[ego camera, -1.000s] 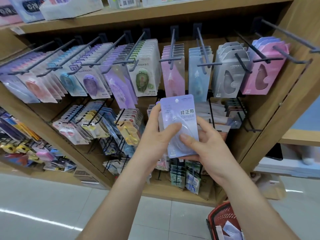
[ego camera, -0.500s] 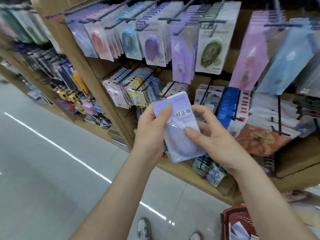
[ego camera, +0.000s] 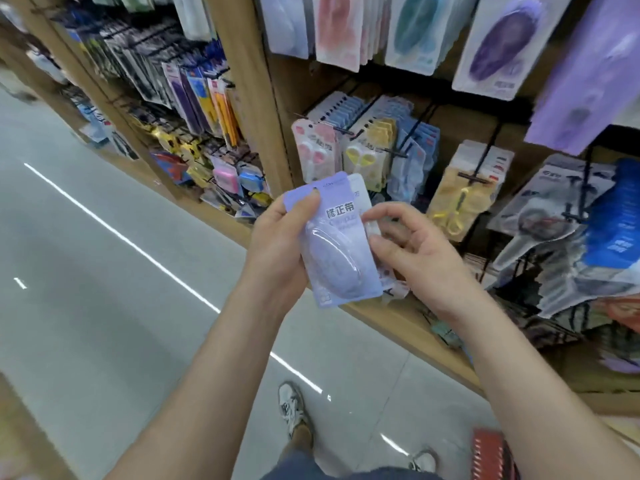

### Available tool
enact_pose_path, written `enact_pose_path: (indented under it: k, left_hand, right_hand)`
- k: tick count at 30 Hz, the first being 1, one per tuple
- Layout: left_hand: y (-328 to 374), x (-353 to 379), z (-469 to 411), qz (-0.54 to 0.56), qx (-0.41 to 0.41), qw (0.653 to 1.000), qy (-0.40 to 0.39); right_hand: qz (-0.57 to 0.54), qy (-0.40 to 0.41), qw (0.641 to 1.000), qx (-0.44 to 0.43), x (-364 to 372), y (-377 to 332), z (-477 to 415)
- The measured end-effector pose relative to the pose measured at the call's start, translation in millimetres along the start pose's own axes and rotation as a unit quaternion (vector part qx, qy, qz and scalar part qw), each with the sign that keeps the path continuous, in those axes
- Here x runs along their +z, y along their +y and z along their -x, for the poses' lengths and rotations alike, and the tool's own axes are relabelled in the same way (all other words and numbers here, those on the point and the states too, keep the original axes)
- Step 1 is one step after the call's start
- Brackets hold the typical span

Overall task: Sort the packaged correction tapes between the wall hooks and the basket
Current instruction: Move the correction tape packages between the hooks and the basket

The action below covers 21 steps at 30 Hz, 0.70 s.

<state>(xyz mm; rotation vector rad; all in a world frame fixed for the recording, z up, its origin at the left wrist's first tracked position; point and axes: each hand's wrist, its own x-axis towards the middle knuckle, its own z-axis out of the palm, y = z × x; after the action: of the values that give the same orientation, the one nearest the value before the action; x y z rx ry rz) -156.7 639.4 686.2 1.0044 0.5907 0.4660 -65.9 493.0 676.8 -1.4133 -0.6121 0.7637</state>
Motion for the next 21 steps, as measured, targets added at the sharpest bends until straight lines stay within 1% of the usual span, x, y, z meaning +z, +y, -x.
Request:
enact_pose_path:
  k: [4,6,8,10,12,14,16,18,21]
  left_hand:
    - [26,-42,-39,-0.019,-0.014,0.999,-0.023]
    - [35,-58,-54,-0.034,-0.029,0.998,-0.035]
    - [42,-69,-67,-0.039,-0.04,0.997,-0.045]
    - [50,-75,-80,-0.043,-0.04,0.998,-0.039]
    - [60,-76,-94,-0.051,-0.024,0.998,-0.033]
    - [72,-73,-108,-0.058,0.0,0.998,-0.033]
    - [85,-69,-121,-0.057,0.024,0.997,-0.04]
    - [96,-61,-132,-0.06,0.05,0.996,-0.051]
    - [112,-47,-150,-0.084,0.111,0.988,-0.069]
  right_hand:
    - [0.03,-0.009,0.999,0.025,40,-3,-38]
    - [0.043,-0.006,0.999,0.02,56,-1,-53]
    - [0.07,0.01,0.997,0.004,67,2,-66]
    - [0.125,0.049,0.991,-0.023,73,4,-77]
    - [0.174,0.103,0.979,-0.034,73,1,-86]
    - [0.214,0.162,0.963,-0.019,69,-3,-95]
    - [0.215,0.19,0.958,-0.019,66,-10,-104]
    - [0.205,0.187,0.96,-0.041,67,-21,-111]
    - [0.212,0.15,0.964,-0.062,71,-34,-127]
